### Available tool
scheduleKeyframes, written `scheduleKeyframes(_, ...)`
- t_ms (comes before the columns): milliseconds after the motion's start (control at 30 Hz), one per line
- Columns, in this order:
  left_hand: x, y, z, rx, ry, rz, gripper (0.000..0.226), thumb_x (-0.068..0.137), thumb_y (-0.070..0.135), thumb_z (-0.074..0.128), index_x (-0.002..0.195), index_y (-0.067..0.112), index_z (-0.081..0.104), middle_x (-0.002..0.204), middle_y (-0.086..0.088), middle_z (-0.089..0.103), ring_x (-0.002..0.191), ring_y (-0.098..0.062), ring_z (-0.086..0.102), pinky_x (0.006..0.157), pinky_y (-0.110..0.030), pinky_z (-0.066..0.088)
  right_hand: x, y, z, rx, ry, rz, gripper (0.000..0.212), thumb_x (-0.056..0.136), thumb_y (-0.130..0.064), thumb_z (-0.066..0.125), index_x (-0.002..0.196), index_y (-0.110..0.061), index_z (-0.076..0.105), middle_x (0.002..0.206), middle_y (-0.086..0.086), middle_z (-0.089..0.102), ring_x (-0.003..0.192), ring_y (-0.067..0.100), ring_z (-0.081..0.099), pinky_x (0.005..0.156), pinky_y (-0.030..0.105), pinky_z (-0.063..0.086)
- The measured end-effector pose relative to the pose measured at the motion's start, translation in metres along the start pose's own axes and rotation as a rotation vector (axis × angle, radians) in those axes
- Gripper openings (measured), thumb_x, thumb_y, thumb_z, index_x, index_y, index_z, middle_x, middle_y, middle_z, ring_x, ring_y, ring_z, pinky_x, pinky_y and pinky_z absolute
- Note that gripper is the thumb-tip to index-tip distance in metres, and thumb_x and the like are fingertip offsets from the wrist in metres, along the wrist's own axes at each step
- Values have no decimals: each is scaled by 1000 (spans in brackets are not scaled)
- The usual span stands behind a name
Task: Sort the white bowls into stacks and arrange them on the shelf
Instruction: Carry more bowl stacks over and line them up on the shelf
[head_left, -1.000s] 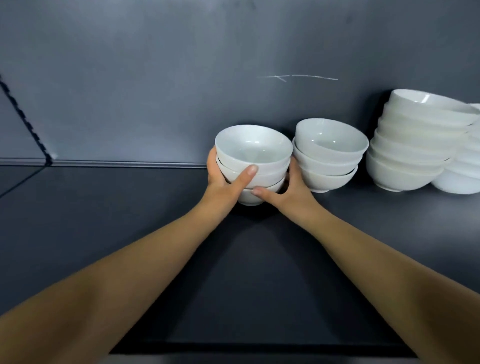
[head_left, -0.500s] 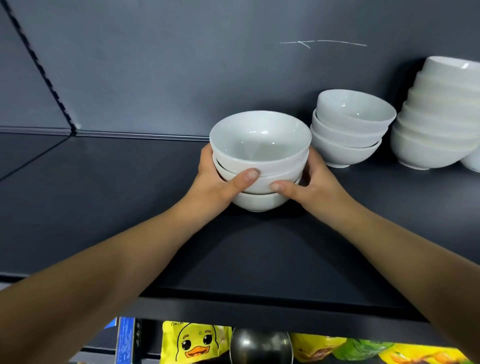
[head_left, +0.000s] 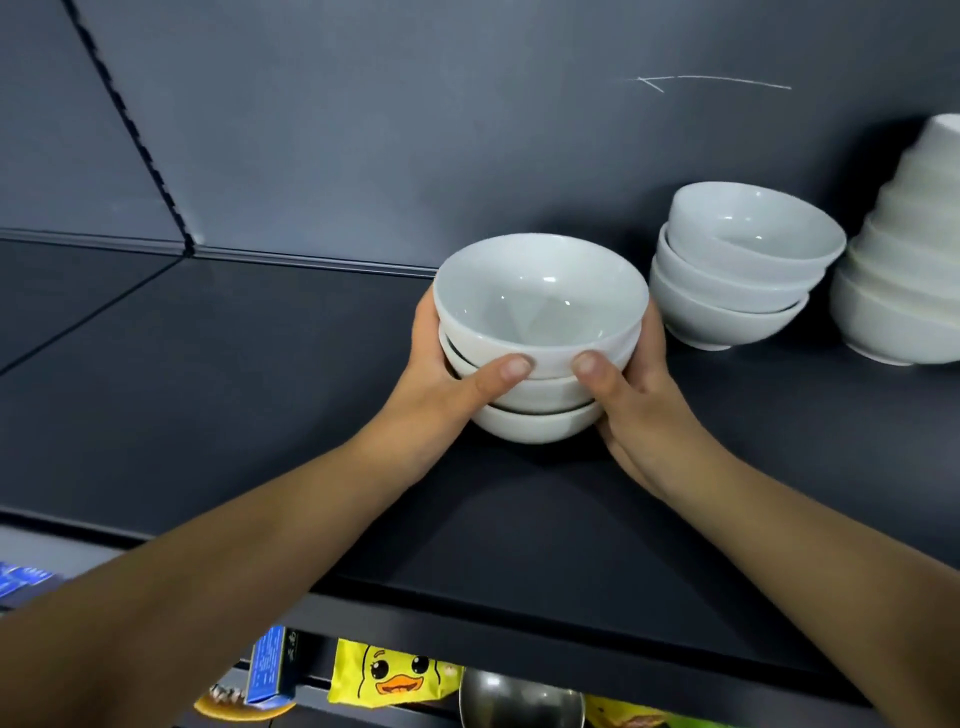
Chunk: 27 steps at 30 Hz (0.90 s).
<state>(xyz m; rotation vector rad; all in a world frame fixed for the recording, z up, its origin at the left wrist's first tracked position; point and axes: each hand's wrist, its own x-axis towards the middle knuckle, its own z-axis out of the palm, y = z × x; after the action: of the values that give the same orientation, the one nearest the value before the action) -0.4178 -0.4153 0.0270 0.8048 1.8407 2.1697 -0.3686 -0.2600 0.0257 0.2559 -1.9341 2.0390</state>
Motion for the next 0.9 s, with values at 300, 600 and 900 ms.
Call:
scheduleKeyframes(300,-63,52,-37,66,169,138,114,51,55,82,138,6,29,131,-14,51,121,-27,50,99,-38,42,-11,-30,65,147,-238,-64,84,59,-52,76,125,-27,31,114,-23,59,112,1,54,88,16,45)
scheduleKeyframes(600,-196,126,-141,190,512,246,102,48,58,82,128,10,41,116,-4,62,108,-19,58,89,-32,46,-40,-53,241,262,-462,-132,91,48,-62,77,122,-27,35,106,-22,64,102,-1,59,82,17,46)
scheduleKeyframes(900,-402,204,-271,347,792,269,105,45,57,83,129,10,43,116,-6,63,110,-21,59,87,-32,48,-132,-66,479,374,-765,-127,83,47,-70,66,115,-31,39,100,-32,62,94,-12,58,74,6,45)
